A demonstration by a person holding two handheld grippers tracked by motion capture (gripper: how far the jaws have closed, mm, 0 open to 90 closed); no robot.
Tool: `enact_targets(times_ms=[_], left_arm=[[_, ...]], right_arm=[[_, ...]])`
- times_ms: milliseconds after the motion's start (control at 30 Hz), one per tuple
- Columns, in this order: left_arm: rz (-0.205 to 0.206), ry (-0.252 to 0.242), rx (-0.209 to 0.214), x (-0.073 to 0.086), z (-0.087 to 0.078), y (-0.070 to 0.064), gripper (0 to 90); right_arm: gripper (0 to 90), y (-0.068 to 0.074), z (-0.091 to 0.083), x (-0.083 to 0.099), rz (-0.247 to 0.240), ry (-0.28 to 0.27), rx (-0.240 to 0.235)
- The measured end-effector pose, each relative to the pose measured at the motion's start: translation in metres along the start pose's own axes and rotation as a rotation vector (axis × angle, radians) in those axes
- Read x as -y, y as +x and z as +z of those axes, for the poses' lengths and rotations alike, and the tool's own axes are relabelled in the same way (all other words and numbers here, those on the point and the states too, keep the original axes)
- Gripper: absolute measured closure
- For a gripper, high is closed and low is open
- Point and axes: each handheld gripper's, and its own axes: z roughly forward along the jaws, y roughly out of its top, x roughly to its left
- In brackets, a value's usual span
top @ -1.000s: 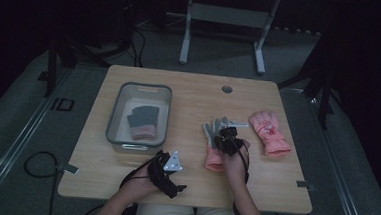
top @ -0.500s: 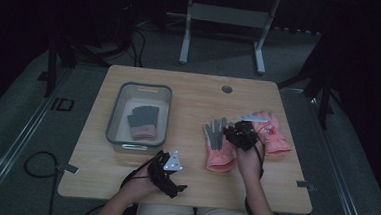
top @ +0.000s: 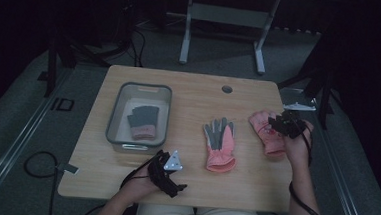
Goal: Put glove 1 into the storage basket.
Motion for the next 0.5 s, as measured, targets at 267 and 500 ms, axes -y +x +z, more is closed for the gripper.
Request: enact_targets(times_ms=[267, 500], left_arm=[[-0.01, 0.002, -0.003, 0.0, 0.001, 0.0, 1.1], [-0.001, 0.009, -0.009, 0.0, 0.002, -0.001, 1.1]], right_arm=[[55.4, -0.025, 0.021, 0.01, -0.044, 0.079, 0.007], [54.0, -0.022, 0.035, 0.014, -0.083, 0.115, -0.005]])
